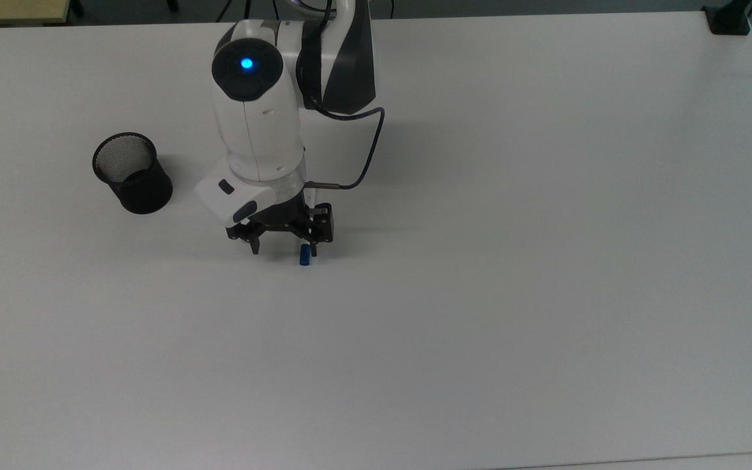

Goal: Remove the marker

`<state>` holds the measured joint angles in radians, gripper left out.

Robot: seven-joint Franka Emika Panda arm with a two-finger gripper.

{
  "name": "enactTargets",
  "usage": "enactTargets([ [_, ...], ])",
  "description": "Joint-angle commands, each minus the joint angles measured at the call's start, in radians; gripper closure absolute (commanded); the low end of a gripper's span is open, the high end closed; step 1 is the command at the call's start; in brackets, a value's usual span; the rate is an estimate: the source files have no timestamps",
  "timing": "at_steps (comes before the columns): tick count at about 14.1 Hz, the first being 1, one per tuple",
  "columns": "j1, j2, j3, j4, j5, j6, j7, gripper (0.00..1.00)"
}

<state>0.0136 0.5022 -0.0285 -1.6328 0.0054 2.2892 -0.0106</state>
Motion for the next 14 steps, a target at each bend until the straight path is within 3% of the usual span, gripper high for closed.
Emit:
enactTargets([
  [1,-0.004,-0.144,-0.005,0.005,-0.013,-0.158,0.04,0.0],
  [8,-0.046,-0.436,-0.017,0.019,0.002,-0.444,0.096,0.0],
  [11,-0.046,-0.51,-0.025,0.019,0.011,-0.519,0.179,0.0],
  [14,-0.037,-0.525,-0.051,0.074,0.042,-0.664,0.198,0.0],
])
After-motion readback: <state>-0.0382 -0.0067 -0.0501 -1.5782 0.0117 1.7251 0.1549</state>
